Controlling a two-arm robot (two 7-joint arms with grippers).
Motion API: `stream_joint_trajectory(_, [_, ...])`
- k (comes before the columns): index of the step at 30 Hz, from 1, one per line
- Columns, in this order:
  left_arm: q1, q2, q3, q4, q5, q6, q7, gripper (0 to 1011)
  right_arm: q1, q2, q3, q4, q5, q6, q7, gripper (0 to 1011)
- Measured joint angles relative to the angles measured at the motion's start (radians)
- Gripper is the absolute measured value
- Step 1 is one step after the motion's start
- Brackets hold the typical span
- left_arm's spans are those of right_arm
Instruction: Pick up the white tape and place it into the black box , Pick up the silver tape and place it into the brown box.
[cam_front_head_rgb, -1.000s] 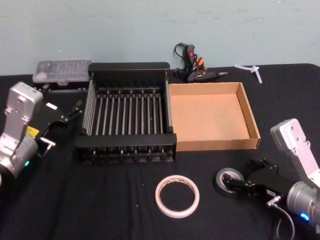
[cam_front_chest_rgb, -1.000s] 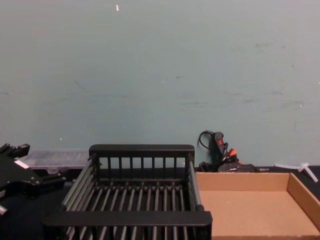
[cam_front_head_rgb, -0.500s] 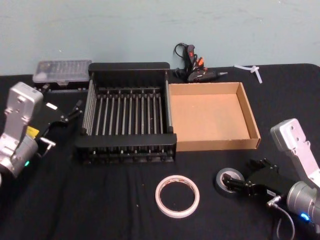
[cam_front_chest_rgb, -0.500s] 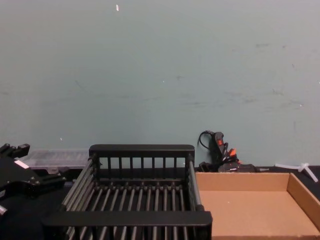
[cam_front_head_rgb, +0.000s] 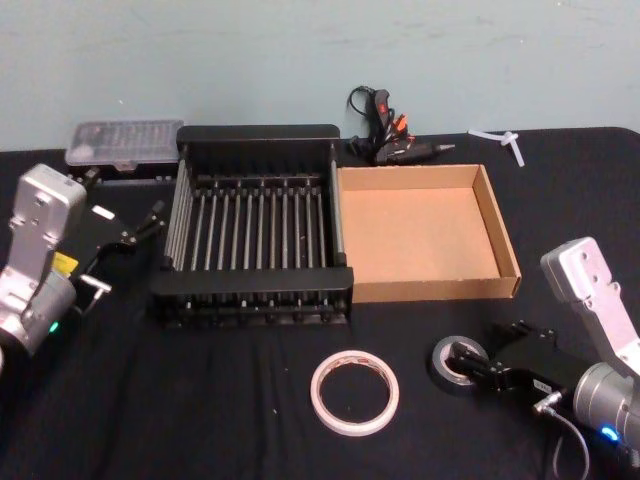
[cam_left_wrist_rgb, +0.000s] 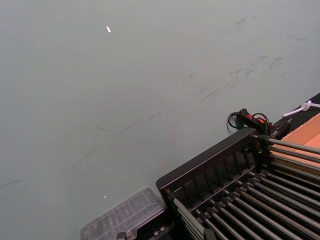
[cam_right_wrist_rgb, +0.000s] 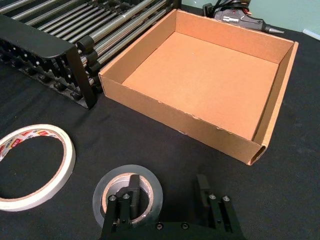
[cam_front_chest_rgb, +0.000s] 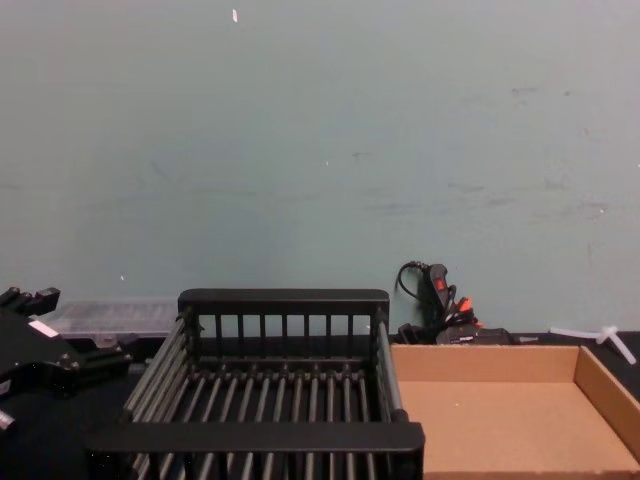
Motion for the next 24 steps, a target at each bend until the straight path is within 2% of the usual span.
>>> stream_joint_trajectory(4, [0.0,0.0,0.0,0.0,0.0,0.0,0.0,1001,0.0,0.0,0.0,0.0,0.0,0.0,0.0,648])
stream_joint_trajectory(6, [0.0,0.0,0.0,0.0,0.0,0.0,0.0,1001,0.0,0.0,0.0,0.0,0.001,-0.001,0.0,541])
stream_joint_trajectory(9, [0.0,0.0,0.0,0.0,0.0,0.0,0.0,1001,0.0,0.001,0.0,0.0,0.001,-0.001,0.0,481])
stream_joint_trajectory(10, [0.0,0.0,0.0,0.0,0.0,0.0,0.0,1001,0.0,0.001,0.0,0.0,0.001,-0.001,0.0,416])
stream_joint_trajectory(12, [0.0,0.0,0.0,0.0,0.0,0.0,0.0,1001,0.0,0.001,0.0,0.0,0.001,-0.001,0.0,374])
stream_joint_trajectory(13, [0.0,0.0,0.0,0.0,0.0,0.0,0.0,1001,0.0,0.001,0.0,0.0,0.002,-0.001,0.0,316])
stream_joint_trajectory(16, [0.0,0.0,0.0,0.0,0.0,0.0,0.0,1001,0.0,0.001,0.0,0.0,0.002,-0.001,0.0,254])
stream_joint_trajectory(17, [0.0,0.0,0.0,0.0,0.0,0.0,0.0,1001,0.0,0.001,0.0,0.0,0.001,-0.001,0.0,197])
stream_joint_trajectory(20, [0.0,0.0,0.0,0.0,0.0,0.0,0.0,1001,0.0,0.001,0.0,0.0,0.001,-0.001,0.0,155])
stream_joint_trajectory(24, [0.0,0.0,0.0,0.0,0.0,0.0,0.0,1001,0.0,0.001,0.0,0.0,0.001,-0.001,0.0,155])
